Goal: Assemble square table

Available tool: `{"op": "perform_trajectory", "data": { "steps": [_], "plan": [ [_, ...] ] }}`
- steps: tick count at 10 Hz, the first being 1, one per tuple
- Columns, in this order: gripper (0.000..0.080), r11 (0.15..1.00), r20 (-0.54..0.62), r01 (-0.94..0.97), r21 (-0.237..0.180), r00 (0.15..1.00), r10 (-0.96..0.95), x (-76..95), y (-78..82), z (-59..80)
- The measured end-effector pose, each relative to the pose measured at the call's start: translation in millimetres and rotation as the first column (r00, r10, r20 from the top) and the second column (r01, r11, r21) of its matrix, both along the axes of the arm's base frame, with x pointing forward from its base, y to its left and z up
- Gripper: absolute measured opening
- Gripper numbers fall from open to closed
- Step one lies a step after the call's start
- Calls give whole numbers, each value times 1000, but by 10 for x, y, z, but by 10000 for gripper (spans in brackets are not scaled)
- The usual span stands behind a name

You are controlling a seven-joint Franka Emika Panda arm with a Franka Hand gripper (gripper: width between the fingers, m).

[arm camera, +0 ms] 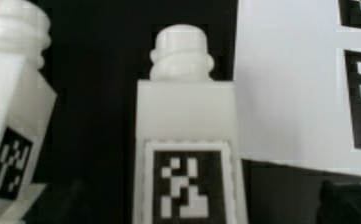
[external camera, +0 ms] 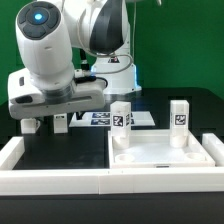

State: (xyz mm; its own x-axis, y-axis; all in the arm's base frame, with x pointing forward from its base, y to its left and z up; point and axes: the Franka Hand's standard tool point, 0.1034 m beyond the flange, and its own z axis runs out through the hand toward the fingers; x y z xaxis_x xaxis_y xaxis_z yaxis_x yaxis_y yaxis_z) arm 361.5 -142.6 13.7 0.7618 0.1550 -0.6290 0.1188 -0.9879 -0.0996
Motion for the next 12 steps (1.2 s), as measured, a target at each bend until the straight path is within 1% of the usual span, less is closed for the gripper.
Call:
{"op": "perform_trajectory", "data": {
  "steps": [3,5,10,11,12],
  "plan": [
    [626,1000,7,-7,2,1000,7,-6,-3,-18],
    [286,1000,11,-14,2,1000,14,15,23,-21],
    [288,1000,16,-17,1,1000,17,33,28,-21],
    [288,1000,10,-14,7,1000,14,34,43,-8],
    [288,1000,-6,5,25,1000,-5,89,103,80]
  ]
}}
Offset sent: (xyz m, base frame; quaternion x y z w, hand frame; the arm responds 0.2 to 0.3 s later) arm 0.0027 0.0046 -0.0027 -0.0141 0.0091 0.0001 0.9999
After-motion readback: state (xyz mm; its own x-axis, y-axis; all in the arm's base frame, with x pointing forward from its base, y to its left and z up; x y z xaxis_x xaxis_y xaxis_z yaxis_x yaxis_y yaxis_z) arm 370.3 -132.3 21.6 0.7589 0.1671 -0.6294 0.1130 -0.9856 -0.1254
